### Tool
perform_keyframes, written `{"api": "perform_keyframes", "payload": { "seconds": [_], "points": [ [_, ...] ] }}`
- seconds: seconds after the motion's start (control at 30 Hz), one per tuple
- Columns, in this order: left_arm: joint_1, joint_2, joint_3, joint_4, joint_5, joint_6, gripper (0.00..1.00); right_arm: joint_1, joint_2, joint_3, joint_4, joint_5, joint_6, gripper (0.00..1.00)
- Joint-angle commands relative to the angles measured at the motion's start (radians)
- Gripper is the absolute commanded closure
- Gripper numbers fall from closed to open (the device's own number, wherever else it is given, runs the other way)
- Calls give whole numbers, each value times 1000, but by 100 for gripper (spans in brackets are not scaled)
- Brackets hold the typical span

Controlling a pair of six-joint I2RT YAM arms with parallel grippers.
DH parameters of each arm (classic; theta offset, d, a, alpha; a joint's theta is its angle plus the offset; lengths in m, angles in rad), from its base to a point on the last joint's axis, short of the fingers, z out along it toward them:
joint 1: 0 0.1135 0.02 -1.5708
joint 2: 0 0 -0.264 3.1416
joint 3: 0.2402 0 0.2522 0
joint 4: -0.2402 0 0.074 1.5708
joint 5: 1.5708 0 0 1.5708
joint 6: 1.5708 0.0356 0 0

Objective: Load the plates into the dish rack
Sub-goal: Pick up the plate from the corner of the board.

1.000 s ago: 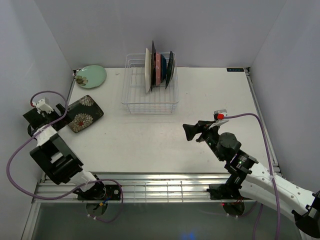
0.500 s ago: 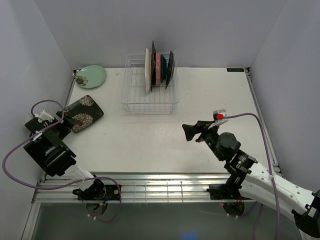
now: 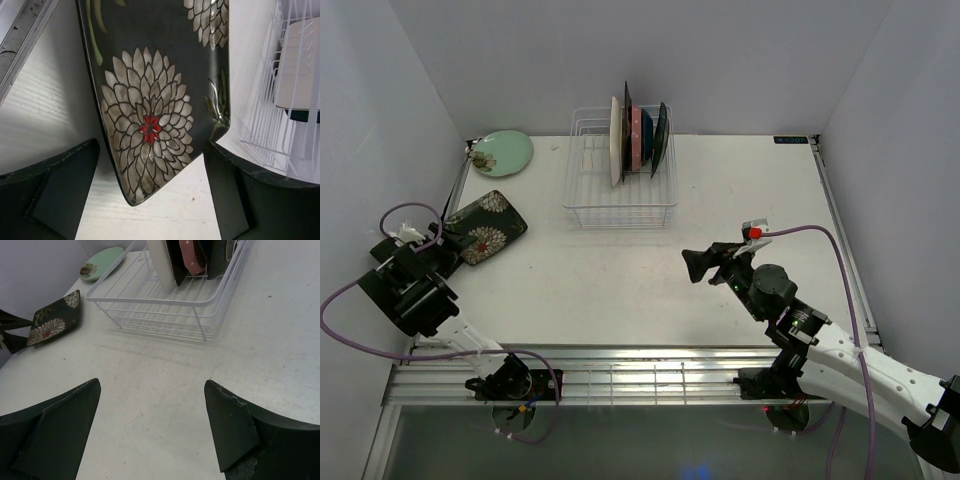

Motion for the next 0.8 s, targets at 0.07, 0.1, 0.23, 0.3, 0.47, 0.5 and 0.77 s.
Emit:
{"api": "perform_keyframes", "payload": {
  "seconds": [0.07, 0.1, 0.23, 0.3, 0.47, 0.5, 0.77],
  "points": [
    [12, 69, 5, 21, 11, -70, 5, 4, -7, 3, 61, 0, -2, 10],
    [11, 69, 1, 27, 11, -74, 5, 5, -10, 2, 61, 0, -2, 10],
    [12, 55, -15, 62, 13, -89, 10, 4, -20, -3, 61, 6, -4, 10],
    [12, 43, -25, 74, 16, -96, 16, 4, -23, -6, 64, 9, -5, 10],
    [2, 27, -31, 96, 3, -103, 17, 4, -18, -6, 69, 6, -5, 10],
    [-3, 26, -32, 99, 0, -103, 17, 4, -15, -6, 70, 6, -4, 10],
    [-34, 46, -32, 99, 20, -86, 32, 4, -10, -4, 73, 4, -1, 10]
  ]
}}
